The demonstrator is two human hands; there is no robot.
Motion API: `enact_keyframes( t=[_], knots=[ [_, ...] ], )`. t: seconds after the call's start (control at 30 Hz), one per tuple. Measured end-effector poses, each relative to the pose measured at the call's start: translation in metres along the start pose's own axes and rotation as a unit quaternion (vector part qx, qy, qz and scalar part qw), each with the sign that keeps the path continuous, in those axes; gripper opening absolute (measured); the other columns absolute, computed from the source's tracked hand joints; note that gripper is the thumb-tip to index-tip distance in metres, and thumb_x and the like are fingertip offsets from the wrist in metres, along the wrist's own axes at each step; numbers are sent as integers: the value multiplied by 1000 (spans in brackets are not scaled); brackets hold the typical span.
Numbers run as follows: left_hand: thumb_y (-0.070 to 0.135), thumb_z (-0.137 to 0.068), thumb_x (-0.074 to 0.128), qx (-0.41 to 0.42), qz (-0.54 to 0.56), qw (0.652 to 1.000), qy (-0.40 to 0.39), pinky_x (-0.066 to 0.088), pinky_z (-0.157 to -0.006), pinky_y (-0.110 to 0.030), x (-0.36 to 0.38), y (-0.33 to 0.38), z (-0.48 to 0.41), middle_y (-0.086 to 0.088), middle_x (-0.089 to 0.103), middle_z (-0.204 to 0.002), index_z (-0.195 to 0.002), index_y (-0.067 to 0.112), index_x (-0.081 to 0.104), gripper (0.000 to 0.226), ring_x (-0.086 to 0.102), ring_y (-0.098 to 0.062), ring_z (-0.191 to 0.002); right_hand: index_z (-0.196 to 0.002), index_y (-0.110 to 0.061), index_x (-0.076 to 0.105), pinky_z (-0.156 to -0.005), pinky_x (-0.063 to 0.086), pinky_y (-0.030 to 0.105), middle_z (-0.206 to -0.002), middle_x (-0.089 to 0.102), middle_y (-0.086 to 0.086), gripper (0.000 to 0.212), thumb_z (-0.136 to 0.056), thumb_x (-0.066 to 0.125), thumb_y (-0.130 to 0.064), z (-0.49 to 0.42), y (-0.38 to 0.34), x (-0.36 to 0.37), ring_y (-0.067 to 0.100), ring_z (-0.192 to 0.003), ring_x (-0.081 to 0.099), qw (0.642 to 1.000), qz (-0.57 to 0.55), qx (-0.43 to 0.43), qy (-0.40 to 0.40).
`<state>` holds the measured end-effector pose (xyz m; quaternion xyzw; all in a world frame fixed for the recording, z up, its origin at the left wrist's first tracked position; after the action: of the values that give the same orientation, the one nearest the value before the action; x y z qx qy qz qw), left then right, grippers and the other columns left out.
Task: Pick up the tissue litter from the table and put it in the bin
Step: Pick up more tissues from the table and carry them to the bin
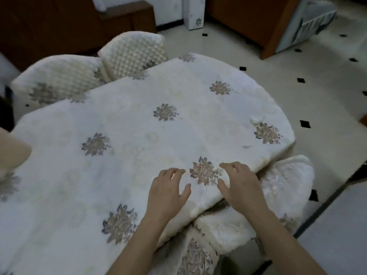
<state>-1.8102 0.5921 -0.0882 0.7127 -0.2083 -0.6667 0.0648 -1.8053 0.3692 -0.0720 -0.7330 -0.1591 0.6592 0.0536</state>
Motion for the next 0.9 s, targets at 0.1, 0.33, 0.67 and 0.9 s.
enact_keyframes(
  t=[0.1,0.33,0.67,0.9],
  knots=[
    [45,-89,47,-86,2,996,5,54,-78,-37,1,-25,16,3,68,-112,-118,20,66,43,62,-22,-102,-120,-14,65,-72,53,41,-105,66,6,39,-84,70,-27,-15,5,18,29,-97,61,999,-15,-22,-44],
    [30,-91,65,-298,53,953,20,51,-87,-39,15,-48,44,-2,54,-132,-124,17,64,35,57,-25,-112,-124,-14,63,-75,54,44,-109,64,10,45,-81,74,-24,-51,45,49,31,-97,58,990,-76,-20,-115],
    [32,-91,67,-361,51,931,-9,47,-93,-42,55,-63,27,-9,44,-143,-141,18,50,54,50,-30,-120,-148,-22,37,-94,47,44,-134,45,10,83,-80,73,-53,-95,89,89,30,-122,43,971,-72,44,-222],
    [31,-92,64,-311,3,950,-12,51,-75,-41,72,-73,1,-10,59,-126,-131,17,61,41,57,-32,-102,-137,-18,53,-83,51,43,-117,57,11,80,-71,80,-53,-101,94,111,33,-109,51,975,-43,9,-216]
  ],
)
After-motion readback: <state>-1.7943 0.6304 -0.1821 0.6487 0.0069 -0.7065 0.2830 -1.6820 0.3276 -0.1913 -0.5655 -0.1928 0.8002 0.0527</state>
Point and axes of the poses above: each hand's wrist, its own z-axis away from the middle knuckle, its own x-axis out of the palm, y = z × x, the point moved 2 cm from there along -z, towards the middle knuckle
